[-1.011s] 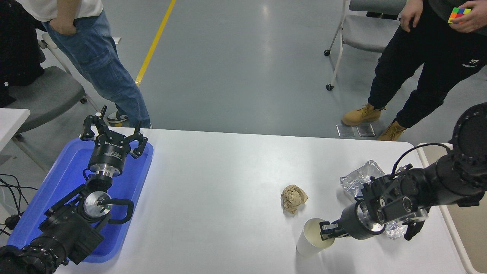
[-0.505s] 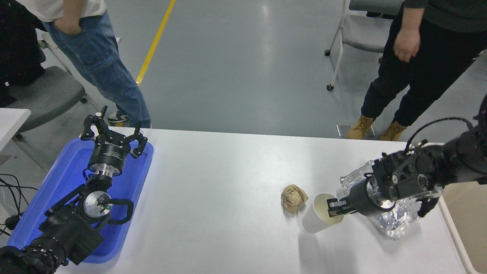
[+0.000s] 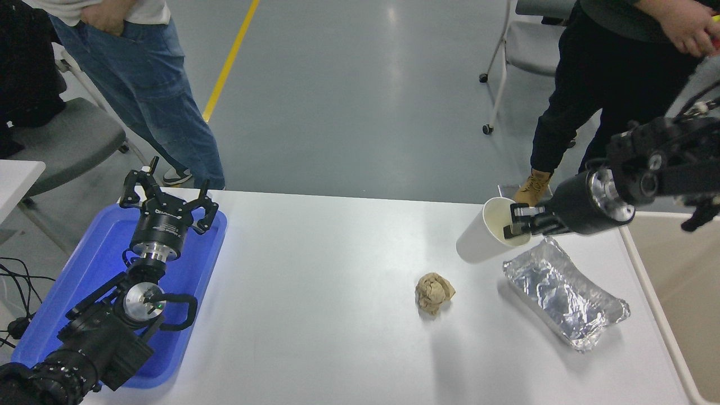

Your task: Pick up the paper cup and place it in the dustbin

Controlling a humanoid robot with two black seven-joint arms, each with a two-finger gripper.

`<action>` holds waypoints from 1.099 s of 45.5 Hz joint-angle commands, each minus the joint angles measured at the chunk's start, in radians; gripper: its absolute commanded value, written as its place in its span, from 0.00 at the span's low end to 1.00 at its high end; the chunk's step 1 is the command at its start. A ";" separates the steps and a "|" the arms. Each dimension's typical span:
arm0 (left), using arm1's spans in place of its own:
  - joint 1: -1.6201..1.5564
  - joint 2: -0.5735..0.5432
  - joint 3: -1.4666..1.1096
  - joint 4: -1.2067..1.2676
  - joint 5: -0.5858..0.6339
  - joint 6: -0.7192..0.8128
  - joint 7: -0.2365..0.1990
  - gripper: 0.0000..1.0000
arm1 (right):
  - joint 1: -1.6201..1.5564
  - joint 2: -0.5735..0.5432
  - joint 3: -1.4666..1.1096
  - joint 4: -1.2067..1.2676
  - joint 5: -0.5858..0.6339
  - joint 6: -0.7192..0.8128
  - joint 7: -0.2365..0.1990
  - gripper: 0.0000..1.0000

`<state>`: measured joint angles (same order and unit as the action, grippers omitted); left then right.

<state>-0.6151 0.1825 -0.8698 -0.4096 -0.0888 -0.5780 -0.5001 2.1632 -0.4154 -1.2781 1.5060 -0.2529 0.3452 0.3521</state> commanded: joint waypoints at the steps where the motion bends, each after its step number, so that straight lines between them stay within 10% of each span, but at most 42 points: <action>1: 0.000 0.000 0.000 0.000 0.000 0.000 0.000 1.00 | 0.148 -0.062 -0.004 0.003 -0.003 0.098 -0.001 0.00; 24: 0.000 0.000 0.000 0.000 0.001 0.001 0.000 1.00 | 0.078 -0.135 0.002 -0.096 0.026 0.051 -0.005 0.00; 50: 0.000 0.000 0.000 0.000 0.001 0.000 0.000 1.00 | -0.607 -0.273 0.103 -0.858 0.429 -0.155 -0.018 0.00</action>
<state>-0.6151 0.1826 -0.8698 -0.4095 -0.0883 -0.5781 -0.5000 1.8686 -0.6651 -1.2154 0.9870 -0.0107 0.2778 0.3406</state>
